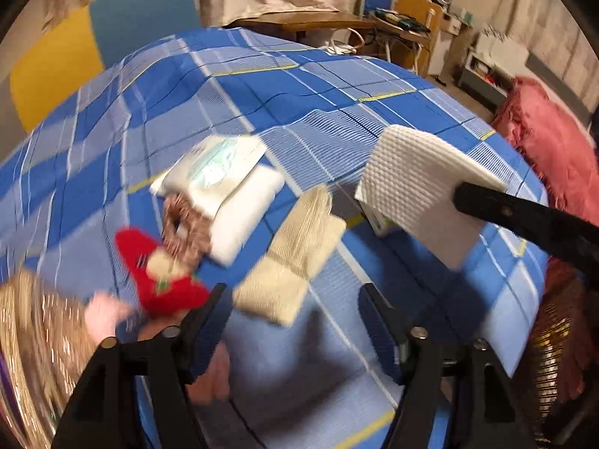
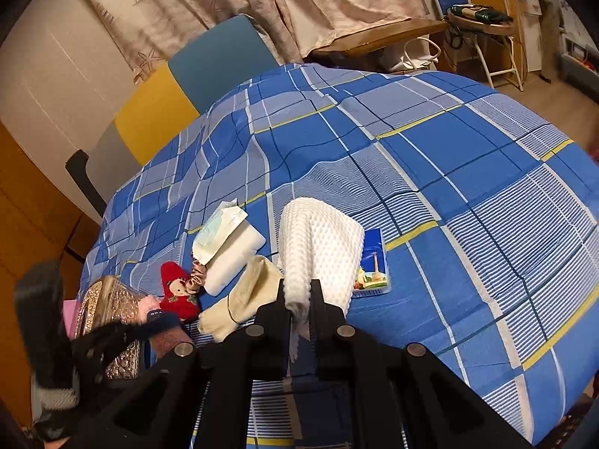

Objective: Organize soft objects
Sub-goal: 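Grasp the beige cloth strip with the left gripper while the right gripper holds the towel, then carry the beige strip into the gold tray and release it with the left gripper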

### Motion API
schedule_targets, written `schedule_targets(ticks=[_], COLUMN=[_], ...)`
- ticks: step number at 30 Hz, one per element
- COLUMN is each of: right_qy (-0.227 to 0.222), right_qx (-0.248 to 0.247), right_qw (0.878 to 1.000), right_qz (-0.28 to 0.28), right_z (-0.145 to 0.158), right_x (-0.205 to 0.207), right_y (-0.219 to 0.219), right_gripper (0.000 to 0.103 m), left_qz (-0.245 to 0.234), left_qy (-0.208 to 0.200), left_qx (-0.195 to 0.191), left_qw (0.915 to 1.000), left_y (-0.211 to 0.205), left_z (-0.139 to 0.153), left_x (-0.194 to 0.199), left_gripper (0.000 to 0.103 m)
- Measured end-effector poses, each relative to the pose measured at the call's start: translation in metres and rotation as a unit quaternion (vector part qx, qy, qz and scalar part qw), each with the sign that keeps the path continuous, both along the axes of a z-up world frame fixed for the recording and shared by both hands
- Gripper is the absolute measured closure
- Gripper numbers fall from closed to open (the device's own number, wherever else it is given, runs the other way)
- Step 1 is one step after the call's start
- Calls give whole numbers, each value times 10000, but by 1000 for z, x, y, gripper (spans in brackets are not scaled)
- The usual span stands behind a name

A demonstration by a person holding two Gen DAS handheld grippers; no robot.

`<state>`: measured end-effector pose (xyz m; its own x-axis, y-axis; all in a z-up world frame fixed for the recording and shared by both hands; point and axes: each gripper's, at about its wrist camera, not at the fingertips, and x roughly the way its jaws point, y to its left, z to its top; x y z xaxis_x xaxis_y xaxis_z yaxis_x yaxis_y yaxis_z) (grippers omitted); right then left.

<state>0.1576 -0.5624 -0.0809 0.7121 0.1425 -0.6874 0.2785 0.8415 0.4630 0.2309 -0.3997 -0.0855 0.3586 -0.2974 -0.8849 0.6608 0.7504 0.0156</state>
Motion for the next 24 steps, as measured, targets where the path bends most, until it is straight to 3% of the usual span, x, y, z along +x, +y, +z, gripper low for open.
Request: schedule_targets(ticks=[3,12,14,16,19,24], right_qy=[-29,-5,-4,-10,-4,-5], right_qx=[34,186,162,144,76,44], right_qw=[10000,9998,9998,9999,9999,10000], right_qz=[-50,-67,-84,-84,-94,-68], right_z=[1,-3,-2,-2,-2,-3], right_x=[-1,1,1,1,1,2], right_y=[-3,-7,-7,-6,-5,-4], right_gripper=[94,94,94,94,94,94], left_qz=[-224,122,133,214,382,678], left_qy=[374,194,108,13,235,496], left_qx=[307,409,440,451,26,-548], left_qw=[9986,9989,9989,9988,9990,9950], left_y=[-15,-4,-1,0,11,31], left_z=[-22,-37,-37,-33,-25,-16], left_x=[16,18,14,15,19,10], left_gripper=[28,33,38,67,75,76])
